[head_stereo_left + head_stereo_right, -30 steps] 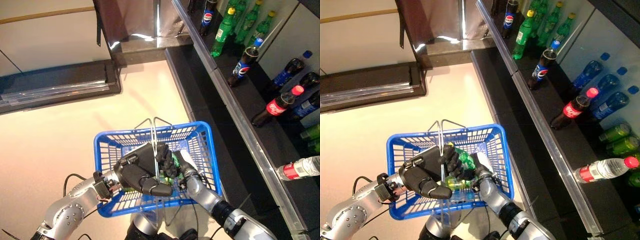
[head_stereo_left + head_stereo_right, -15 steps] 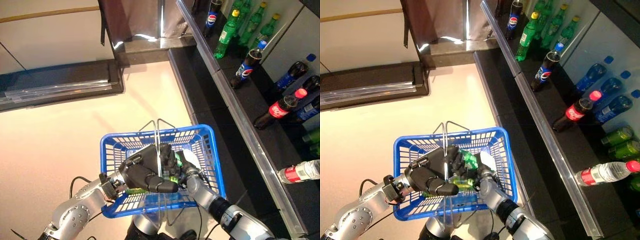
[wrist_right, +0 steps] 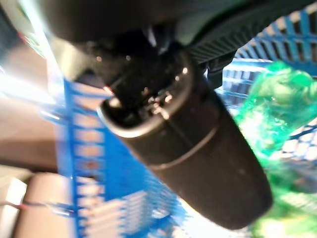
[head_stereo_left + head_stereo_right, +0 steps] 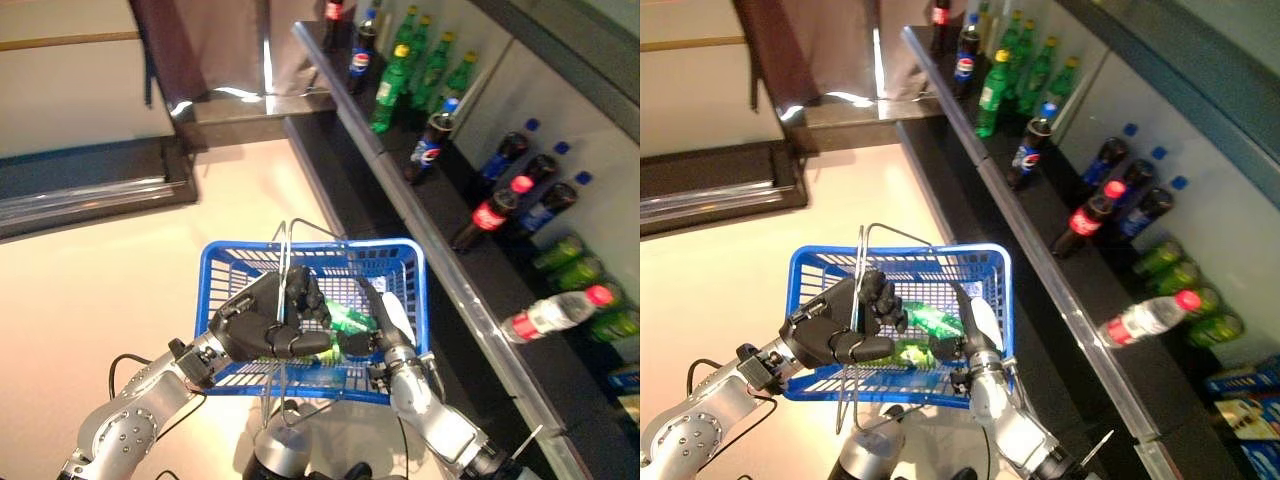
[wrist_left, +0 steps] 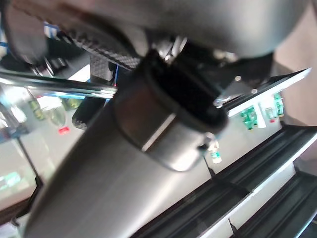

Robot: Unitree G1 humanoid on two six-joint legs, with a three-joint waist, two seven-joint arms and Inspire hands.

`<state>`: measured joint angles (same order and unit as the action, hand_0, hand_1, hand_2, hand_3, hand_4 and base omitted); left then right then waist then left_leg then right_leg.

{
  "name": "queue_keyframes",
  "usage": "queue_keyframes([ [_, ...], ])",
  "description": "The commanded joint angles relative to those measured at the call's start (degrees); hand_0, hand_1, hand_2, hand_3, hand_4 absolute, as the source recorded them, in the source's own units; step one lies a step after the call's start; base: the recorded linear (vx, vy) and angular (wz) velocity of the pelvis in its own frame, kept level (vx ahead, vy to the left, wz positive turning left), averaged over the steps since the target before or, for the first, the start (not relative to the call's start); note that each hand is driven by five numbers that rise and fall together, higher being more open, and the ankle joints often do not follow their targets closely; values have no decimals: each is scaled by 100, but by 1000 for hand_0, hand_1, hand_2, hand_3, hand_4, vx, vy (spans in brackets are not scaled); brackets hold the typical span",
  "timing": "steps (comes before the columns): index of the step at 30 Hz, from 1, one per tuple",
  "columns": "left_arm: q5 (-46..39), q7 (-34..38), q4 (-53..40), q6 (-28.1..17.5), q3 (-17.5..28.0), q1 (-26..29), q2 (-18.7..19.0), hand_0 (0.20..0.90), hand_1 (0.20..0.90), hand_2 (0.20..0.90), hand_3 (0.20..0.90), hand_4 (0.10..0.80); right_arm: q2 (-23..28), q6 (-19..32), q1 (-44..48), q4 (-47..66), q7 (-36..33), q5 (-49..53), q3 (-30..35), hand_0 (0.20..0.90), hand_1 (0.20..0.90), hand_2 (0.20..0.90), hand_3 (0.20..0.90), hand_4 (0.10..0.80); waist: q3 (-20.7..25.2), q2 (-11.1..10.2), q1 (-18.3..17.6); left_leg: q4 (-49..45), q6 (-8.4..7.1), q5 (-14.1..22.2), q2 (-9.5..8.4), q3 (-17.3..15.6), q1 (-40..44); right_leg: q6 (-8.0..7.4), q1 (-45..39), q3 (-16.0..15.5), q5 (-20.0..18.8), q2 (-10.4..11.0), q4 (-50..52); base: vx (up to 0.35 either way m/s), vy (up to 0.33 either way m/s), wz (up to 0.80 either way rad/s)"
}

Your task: Pick up the drink and place into the basket.

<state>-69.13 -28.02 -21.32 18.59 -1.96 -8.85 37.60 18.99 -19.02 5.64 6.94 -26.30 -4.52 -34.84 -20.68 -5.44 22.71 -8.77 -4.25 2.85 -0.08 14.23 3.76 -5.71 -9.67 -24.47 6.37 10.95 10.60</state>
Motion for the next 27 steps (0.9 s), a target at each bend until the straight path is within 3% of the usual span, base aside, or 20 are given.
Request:
queue_keyframes([
  [1,-1290,-468,-1544,-1763,1011,306,-691,300,300,300,200,100,960,18,-21,894,56,-371,654,900,900,900,900,800,992,183,-285,-52,-25,-12,87,-489,198,-193,-390,118,-74,-136,2,14,12,-22],
  [5,-1251,-334,-1501,-1920,1165,-18,-909,300,300,300,200,100,1308,217,-349,1812,537,104,1248,900,900,900,900,800,1003,228,-464,-13,-44,9,149,-646,296,-177,-383,231,-33,-140,23,6,21,-22],
  [9,-1408,-239,-1154,-2007,1499,-295,-1007,300,300,300,200,100,1533,1081,-702,2367,1073,1399,1745,900,900,900,900,800,1034,280,-658,50,-65,-9,212,-804,391,-159,-362,326,-11,-141,43,17,44,-16],
  [16,-564,-117,-337,-2382,1809,-780,-1414,300,300,300,200,100,1122,2030,-1240,2533,2233,3119,2022,900,900,900,900,800,1258,312,-878,223,-54,15,234,-991,561,-174,-370,548,-42,-130,-125,45,56,-18],
  [22,-30,335,186,-2876,1769,-948,-1510,300,300,300,200,100,955,2013,-1513,2334,3019,3855,2163,900,900,900,900,800,1321,298,-1028,302,32,74,201,-1184,573,-277,-298,768,-200,-29,-388,-21,78,-16],
  [24,312,519,514,-3232,1720,-1028,-1592,300,300,300,200,100,891,1959,-1655,2146,3389,4017,2172,900,900,900,900,800,1331,294,-1097,301,85,103,162,-1270,533,-341,-236,858,-272,50,-469,-61,101,-14],
  [27,162,809,909,-3391,1655,-1022,-1672,300,300,300,200,100,840,1969,-1822,1867,3798,4057,2194,900,900,900,900,800,1335,265,-1173,301,188,140,91,-1381,466,-438,-139,941,-358,162,-518,-66,108,-20],
])
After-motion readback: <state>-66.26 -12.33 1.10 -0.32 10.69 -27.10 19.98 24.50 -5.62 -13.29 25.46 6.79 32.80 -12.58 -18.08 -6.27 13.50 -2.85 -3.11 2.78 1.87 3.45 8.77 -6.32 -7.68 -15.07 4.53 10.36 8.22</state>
